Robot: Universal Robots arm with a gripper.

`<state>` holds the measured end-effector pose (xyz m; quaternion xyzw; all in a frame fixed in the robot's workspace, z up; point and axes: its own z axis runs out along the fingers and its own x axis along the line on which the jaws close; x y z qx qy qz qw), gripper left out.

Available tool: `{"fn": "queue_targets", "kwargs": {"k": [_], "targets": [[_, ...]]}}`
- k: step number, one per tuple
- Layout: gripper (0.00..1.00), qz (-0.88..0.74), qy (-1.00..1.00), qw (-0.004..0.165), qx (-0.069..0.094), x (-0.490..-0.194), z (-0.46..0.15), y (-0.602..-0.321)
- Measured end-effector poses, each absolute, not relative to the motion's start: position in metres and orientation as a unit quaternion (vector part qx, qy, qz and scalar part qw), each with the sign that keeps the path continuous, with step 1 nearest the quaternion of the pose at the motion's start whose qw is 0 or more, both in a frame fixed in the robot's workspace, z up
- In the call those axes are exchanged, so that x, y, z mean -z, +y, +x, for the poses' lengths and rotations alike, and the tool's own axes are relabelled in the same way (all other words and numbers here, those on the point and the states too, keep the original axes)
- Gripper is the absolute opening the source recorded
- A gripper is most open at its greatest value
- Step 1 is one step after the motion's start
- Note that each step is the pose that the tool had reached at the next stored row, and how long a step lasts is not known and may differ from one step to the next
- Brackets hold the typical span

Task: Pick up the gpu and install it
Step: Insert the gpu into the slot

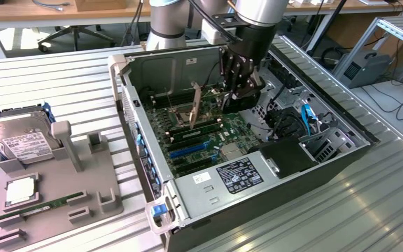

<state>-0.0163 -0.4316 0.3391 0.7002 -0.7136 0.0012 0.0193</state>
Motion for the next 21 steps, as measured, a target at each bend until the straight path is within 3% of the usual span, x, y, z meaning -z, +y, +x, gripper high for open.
{"fn": "queue_targets", "kwargs": {"k": [12, 21], "targets": [[0.27, 0.700, -0.714, 0.017, 0.001, -0.3375, -0.0219, -0.4316], [0.27, 0.700, -0.713, -0.020, 0.038, -0.3370, -0.0226, -0.4315]]}}
